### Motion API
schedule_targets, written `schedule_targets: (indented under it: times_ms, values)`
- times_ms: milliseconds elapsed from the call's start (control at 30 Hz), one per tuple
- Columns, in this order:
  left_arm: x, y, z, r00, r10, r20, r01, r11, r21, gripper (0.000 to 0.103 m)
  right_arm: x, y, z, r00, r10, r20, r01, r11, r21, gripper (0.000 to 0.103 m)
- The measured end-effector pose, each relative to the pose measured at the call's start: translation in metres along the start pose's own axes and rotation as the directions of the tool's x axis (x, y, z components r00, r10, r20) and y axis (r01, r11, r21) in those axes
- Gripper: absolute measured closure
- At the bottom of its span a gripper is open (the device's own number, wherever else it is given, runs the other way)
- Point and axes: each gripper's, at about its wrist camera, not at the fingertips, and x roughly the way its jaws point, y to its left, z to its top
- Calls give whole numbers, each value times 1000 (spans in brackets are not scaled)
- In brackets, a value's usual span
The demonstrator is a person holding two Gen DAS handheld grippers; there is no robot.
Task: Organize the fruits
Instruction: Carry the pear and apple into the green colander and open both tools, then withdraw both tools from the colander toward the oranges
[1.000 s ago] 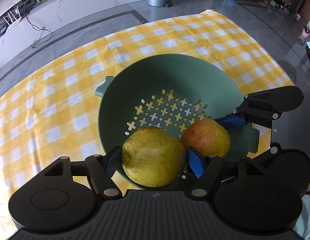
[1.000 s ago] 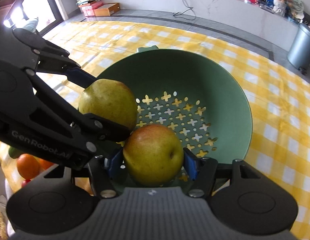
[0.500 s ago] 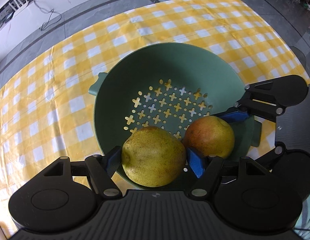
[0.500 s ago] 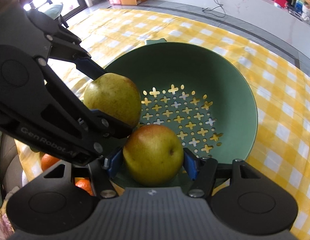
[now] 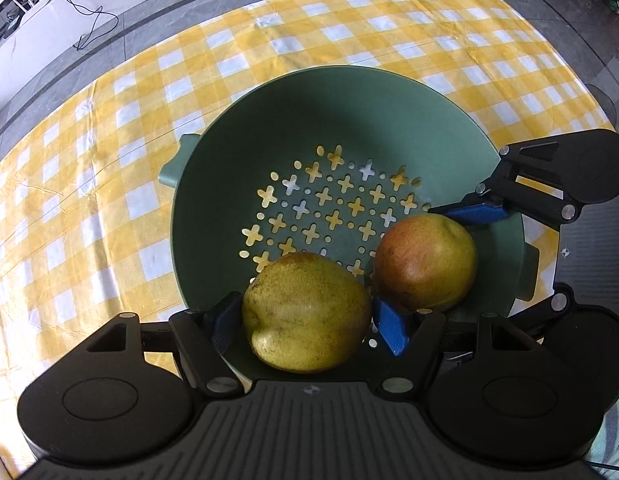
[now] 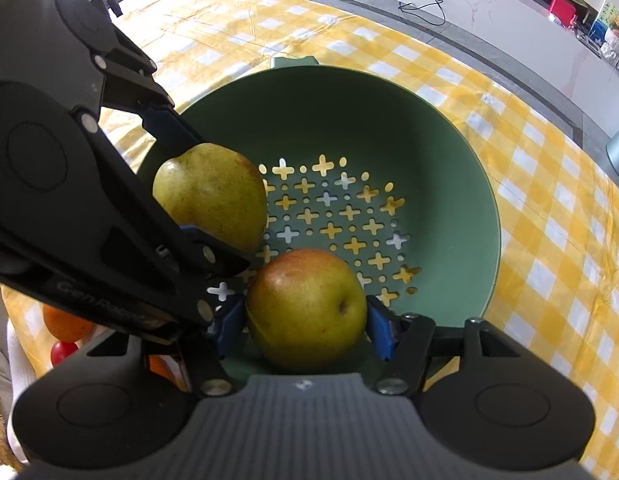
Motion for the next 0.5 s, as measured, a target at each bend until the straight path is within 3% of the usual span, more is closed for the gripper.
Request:
schedule_targets:
  times_ms: [167,267,400,500]
  values:
    - [4,3,0,999,-47,-6,46,998,-41,21,-2,1,-1,999,-32,6,32,999,-13,40]
    - [0,1,-2,999,-32,15,33,998,-54,22,-5,1,-3,998,-56,12,56,998,-18,39]
    - [-21,-2,0,996,-24,92,28,998,-49,20,-18,-1,-5,997,-61,51,60,998,15,19]
    - [-39,-6,0,992,-19,125,23,999,-30,20,-26,-2,-3,995,-74,69,71,997,40,19]
